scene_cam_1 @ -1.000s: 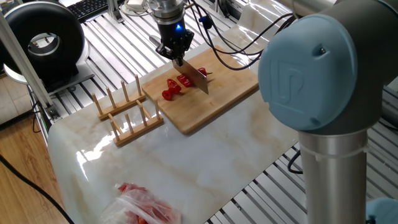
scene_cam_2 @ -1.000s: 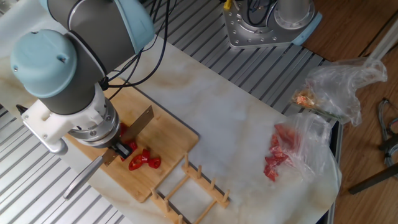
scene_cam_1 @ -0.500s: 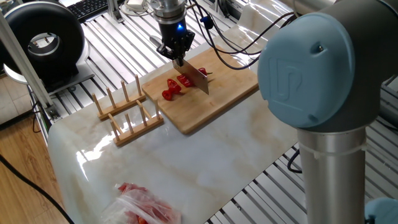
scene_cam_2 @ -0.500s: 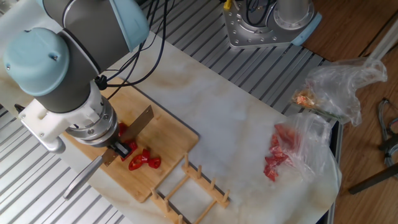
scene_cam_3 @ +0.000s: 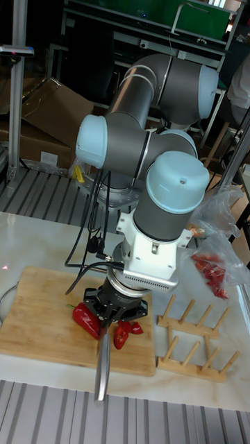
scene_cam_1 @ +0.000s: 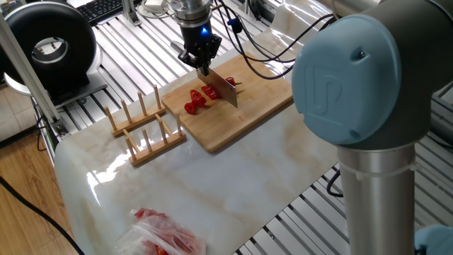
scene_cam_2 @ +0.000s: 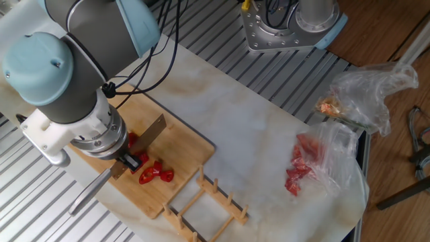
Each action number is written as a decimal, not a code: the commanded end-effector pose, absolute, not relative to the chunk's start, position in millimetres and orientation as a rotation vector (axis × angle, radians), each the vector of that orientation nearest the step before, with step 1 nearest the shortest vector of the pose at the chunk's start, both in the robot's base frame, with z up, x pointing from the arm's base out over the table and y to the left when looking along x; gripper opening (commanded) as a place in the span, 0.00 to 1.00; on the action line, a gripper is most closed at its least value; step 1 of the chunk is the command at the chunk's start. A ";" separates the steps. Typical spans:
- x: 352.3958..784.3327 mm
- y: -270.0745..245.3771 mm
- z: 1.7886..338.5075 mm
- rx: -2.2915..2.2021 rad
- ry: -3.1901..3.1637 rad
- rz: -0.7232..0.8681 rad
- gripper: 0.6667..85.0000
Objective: Chop the chili peppers
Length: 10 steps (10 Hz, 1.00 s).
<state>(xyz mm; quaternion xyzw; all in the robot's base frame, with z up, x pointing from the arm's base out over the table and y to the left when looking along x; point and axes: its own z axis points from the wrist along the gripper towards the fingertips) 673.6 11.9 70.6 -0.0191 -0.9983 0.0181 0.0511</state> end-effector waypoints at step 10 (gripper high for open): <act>675.6 17.7 61.3 -0.062 -3.047 -0.024 0.01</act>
